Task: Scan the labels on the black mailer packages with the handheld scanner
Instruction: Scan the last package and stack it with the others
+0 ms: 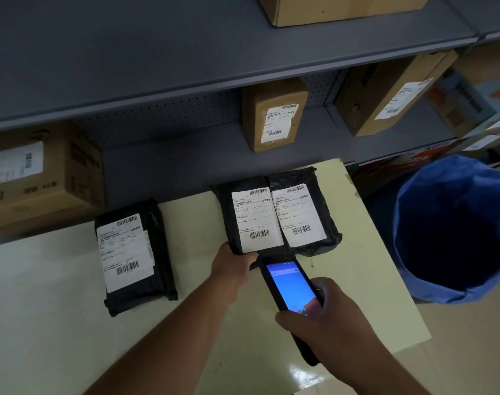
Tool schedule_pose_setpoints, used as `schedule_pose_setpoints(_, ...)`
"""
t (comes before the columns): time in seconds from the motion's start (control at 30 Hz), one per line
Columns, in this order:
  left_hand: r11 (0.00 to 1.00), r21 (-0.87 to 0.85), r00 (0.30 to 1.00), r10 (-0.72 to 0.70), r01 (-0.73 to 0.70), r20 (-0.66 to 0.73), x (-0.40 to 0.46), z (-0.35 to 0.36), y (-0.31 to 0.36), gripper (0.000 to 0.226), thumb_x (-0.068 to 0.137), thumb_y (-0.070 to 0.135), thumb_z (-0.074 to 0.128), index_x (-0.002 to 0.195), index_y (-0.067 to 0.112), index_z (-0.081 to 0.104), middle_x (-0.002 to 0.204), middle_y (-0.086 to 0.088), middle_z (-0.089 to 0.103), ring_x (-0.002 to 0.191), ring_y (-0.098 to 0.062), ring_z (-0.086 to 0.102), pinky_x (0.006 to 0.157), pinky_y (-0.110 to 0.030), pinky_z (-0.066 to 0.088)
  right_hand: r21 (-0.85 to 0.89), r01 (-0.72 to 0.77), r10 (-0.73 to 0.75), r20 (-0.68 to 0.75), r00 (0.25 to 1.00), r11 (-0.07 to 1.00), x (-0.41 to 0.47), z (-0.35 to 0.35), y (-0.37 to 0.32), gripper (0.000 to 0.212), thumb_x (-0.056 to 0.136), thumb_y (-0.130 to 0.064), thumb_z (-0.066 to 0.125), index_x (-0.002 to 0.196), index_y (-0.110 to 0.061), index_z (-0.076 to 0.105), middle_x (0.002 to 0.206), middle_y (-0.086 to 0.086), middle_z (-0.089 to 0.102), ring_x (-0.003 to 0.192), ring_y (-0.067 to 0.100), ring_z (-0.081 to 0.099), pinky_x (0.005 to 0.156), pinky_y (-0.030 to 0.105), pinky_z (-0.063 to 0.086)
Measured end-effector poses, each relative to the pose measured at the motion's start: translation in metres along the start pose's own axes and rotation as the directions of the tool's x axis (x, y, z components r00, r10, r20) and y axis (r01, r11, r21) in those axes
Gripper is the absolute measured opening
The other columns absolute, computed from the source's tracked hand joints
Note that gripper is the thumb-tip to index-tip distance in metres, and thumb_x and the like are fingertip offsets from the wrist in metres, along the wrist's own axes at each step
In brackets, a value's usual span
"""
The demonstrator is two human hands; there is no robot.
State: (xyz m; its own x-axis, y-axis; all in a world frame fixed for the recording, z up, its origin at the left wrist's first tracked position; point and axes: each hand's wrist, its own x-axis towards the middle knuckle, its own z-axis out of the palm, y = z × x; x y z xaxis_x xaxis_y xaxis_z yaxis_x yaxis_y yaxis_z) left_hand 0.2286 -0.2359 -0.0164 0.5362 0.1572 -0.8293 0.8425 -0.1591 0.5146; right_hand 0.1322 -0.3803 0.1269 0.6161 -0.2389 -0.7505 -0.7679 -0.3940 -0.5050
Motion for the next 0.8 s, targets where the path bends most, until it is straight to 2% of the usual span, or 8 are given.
schedule_pose_setpoints(0.13,0.998,0.060,1.000,0.000,-0.001,0.009,-0.008,-0.011,0.002,0.036,0.080,0.035,0.072,0.111,0.026,0.057,0.100,0.002,0.068,0.097,-0.024,0.069,0.095,-0.049,0.061,0.006,0.008,-0.009,0.024,1.000,1.000,-0.004,0.007,-0.004,0.048,0.072,-0.035,0.078,0.111,-0.021,0.054,0.061,-0.001,0.067,0.039,0.009,0.056,0.061,0.030,0.050)
schedule_pose_setpoints(0.2,0.997,0.073,1.000,0.007,-0.008,0.017,-0.011,-0.019,0.002,0.041,0.076,0.037,0.068,0.113,0.024,0.059,0.100,-0.005,0.070,0.089,-0.025,0.067,0.095,-0.049,0.061,0.007,0.013,-0.013,0.026,1.000,1.000,-0.006,0.013,-0.008,0.051,0.070,-0.037,0.078,0.113,-0.023,0.053,0.071,0.001,0.071,0.040,0.009,0.057,0.061,0.029,0.049)
schedule_pose_setpoints(0.3,0.998,0.059,1.000,0.027,-0.026,-0.008,-0.015,-0.035,0.002,0.033,0.093,0.020,0.058,0.126,0.020,0.054,0.093,-0.002,0.061,0.090,-0.026,0.061,0.098,-0.046,0.059,0.002,0.023,-0.023,0.040,0.999,1.000,-0.013,0.025,-0.015,0.057,0.069,-0.039,0.079,0.117,-0.025,0.052,0.083,0.004,0.073,0.040,0.009,0.059,0.060,0.029,0.049)
schedule_pose_setpoints(0.47,0.998,0.040,0.999,0.041,-0.042,0.021,-0.013,-0.064,-0.006,0.081,0.068,0.032,0.072,0.145,0.018,0.048,0.125,-0.011,0.067,0.115,-0.034,0.067,0.103,-0.047,0.056,-0.029,0.052,-0.050,0.063,0.997,0.998,-0.024,0.047,-0.024,0.055,0.069,-0.038,0.080,0.116,-0.026,0.053,0.083,0.003,0.074,0.039,0.007,0.058,0.060,0.028,0.049)
schedule_pose_setpoints(0.53,0.998,0.033,0.999,0.045,-0.046,0.010,-0.015,-0.079,-0.010,0.065,0.079,0.023,0.073,0.140,0.014,0.050,0.124,-0.008,0.065,0.109,-0.030,0.067,0.096,-0.038,0.057,-0.053,0.069,-0.066,0.064,0.996,0.996,-0.028,0.057,-0.028,0.061,0.067,-0.041,0.080,0.120,-0.025,0.054,0.078,0.000,0.074,0.045,0.005,0.060,0.060,0.027,0.049)
schedule_pose_setpoints(0.6,0.996,0.059,0.997,0.073,-0.073,-0.012,-0.017,-0.096,-0.018,0.045,0.094,0.018,0.065,0.136,0.018,0.050,0.120,-0.003,0.061,0.099,-0.022,0.062,0.076,-0.026,0.051,-0.070,0.086,-0.081,0.074,0.994,0.994,-0.033,0.067,-0.034,0.070,0.063,-0.047,0.078,0.124,-0.025,0.054,0.077,-0.001,0.074,0.054,0.007,0.063,0.061,0.026,0.048)
schedule_pose_setpoints(0.67,0.994,0.053,0.994,0.100,-0.097,-0.051,-0.013,-0.112,-0.028,0.044,0.098,0.018,0.060,0.140,0.016,0.050,0.119,-0.003,0.061,0.097,-0.019,0.059,0.064,-0.023,0.045,-0.083,0.097,-0.090,0.087,0.992,0.992,-0.037,0.078,-0.039,0.074,0.060,-0.050,0.077,0.126,-0.027,0.053,0.079,0.000,0.075,0.061,0.010,0.066,0.063,0.026,0.049)
schedule_pose_setpoints(0.8,0.994,0.028,0.992,0.107,-0.105,-0.074,-0.015,-0.143,-0.038,0.049,0.096,0.018,0.059,0.144,0.014,0.049,0.126,-0.006,0.064,0.092,-0.019,0.062,0.067,-0.026,0.050,-0.118,0.126,-0.113,0.106,0.988,0.985,-0.044,0.100,-0.049,0.064,0.060,-0.049,0.077,0.117,-0.030,0.055,0.081,-0.001,0.075,0.062,0.012,0.066,0.064,0.029,0.053)
